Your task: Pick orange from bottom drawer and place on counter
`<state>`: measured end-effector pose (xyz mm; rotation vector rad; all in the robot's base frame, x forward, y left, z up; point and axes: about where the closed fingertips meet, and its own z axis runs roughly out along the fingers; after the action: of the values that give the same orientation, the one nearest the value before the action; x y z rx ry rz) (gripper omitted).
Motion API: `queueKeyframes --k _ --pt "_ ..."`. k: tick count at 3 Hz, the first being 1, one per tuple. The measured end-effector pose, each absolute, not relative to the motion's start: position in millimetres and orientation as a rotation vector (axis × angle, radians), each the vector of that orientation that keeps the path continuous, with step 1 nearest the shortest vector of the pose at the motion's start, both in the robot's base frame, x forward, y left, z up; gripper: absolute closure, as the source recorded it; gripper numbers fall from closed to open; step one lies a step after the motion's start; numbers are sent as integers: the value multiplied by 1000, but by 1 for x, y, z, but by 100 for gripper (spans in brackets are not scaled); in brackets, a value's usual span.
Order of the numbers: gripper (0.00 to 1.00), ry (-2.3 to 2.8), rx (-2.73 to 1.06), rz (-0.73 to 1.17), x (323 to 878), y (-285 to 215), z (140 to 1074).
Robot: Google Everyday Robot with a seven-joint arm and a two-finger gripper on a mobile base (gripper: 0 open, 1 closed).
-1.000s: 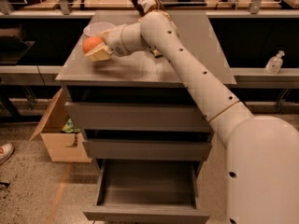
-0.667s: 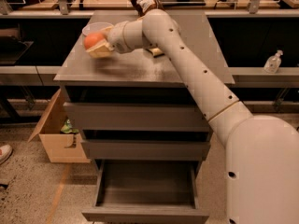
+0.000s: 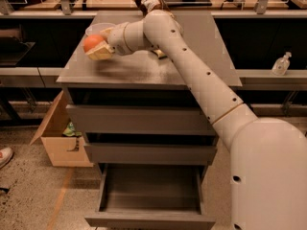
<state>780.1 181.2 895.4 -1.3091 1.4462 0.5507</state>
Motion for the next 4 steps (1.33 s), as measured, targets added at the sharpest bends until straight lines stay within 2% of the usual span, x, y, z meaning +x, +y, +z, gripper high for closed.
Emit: queueKeyframes --k 1,2,3,4 --pt "12 1446 -1312 554 779 184 894" --pt "0 1445 -1316 558 778 187 892" --pt "0 1446 -1317 557 778 187 892" --pt "0 1476 -1268 487 780 160 899"
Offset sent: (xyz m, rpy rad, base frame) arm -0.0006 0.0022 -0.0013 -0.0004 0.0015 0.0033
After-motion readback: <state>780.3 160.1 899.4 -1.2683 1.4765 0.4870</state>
